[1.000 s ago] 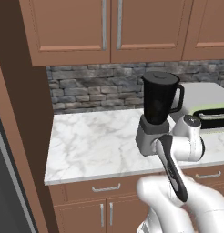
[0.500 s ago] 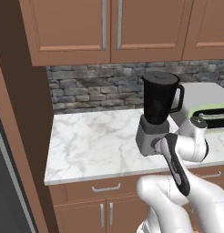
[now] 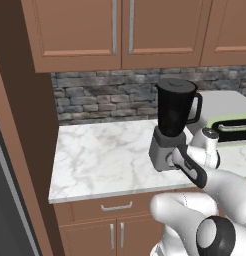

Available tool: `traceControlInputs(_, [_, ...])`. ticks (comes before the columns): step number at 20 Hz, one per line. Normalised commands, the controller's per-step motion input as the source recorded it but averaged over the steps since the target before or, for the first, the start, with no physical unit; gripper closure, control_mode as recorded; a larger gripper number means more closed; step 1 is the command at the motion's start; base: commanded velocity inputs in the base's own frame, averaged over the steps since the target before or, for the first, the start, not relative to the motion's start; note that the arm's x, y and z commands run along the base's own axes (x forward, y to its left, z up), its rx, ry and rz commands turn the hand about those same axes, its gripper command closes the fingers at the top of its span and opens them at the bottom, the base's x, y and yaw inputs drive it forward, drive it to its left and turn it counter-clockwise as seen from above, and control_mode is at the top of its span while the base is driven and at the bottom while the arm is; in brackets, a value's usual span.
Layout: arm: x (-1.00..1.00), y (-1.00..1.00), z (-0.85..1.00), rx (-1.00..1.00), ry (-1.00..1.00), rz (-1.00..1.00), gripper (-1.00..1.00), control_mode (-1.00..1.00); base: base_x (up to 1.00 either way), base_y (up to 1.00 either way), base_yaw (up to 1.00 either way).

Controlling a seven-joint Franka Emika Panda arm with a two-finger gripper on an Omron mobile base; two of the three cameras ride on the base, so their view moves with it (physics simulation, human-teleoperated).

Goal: Grab the garlic and lemon from the fridge, place them in the blender, close the lid, and turn on the blender to create a marinade.

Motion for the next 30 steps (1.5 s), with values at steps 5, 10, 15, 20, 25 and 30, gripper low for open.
traceControlInputs(5, [0.02,0.30,-0.49,0.00,0.05,0.00,1.00,-1.00,0.00,0.00,0.00])
traceControlInputs(10, [0.02,0.30,-0.23,0.00,-0.01,0.00,1.00,-1.00,0.00,0.00,0.00])
traceControlInputs(15, [0.00,0.15,-0.04,0.00,-0.02,0.00,1.00,-1.00,0.00,0.00,0.00])
traceControlInputs(20, [0.00,0.25,-0.04,-0.03,-0.12,0.00,1.00,-1.00,0.00,0.00,0.00])
traceControlInputs(25, [0.02,0.21,-0.19,0.00,-0.04,0.00,1.00,-1.00,0.00,0.00,0.00])
traceControlInputs(30, [0.13,0.21,-0.07,0.00,0.00,0.00,1.00,-1.00,0.00,0.00,0.00])
